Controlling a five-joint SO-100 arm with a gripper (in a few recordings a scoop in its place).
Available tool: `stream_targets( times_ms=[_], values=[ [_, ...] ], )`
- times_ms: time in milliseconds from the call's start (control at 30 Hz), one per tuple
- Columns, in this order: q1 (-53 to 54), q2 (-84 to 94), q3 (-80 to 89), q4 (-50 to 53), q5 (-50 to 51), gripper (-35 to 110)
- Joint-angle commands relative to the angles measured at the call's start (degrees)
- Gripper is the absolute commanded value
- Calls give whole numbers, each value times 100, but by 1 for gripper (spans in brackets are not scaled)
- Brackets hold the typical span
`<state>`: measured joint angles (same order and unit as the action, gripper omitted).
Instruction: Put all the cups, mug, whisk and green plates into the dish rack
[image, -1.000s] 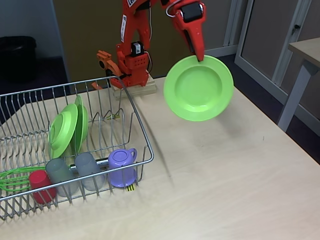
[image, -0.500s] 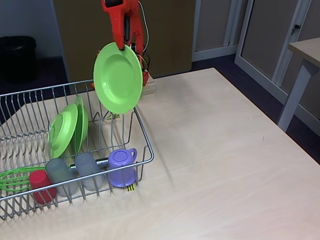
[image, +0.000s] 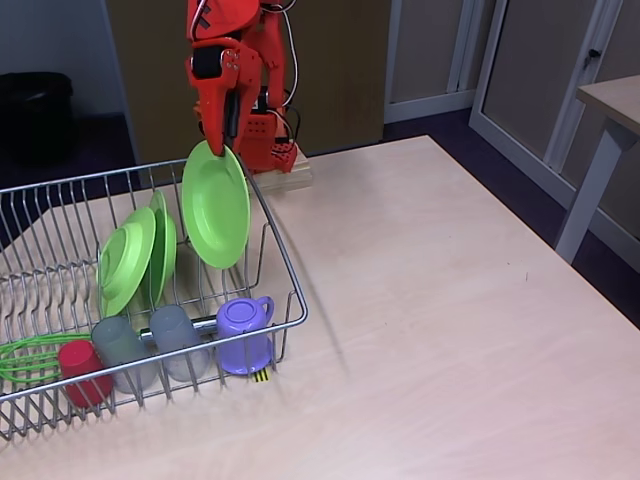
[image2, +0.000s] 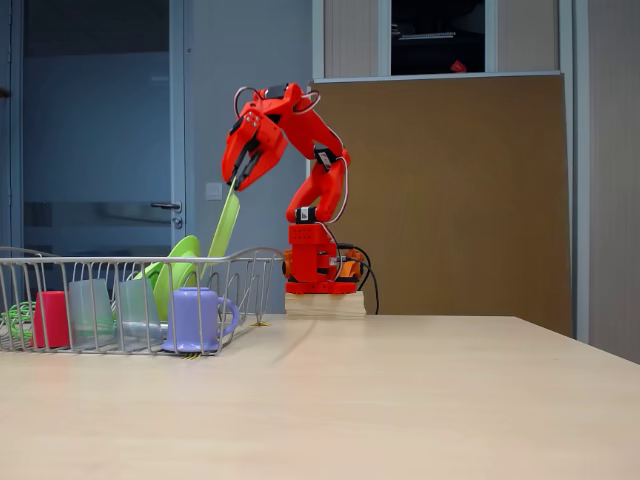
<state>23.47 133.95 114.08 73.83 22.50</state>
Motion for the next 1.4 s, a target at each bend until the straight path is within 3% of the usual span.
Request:
stream_targets(
  times_ms=[0, 400, 600, 767, 1000, 1133, 1267, 1367],
  values=[
    [396, 483, 536, -185, 9, 0],
    [1441, 615, 1819, -633, -633, 0],
    [1116, 598, 1494, -396, -2092, 26],
    [466, 791, 756, 18, -2320, 28],
    [-1371, 1617, 589, 255, -1934, 15],
    [-2654, 2162, 1415, -202, -1099, 0],
    [-3586, 2610, 2707, -800, 176, 0],
    [-4096, 3059, 3964, -1556, -404, 0]
  ],
)
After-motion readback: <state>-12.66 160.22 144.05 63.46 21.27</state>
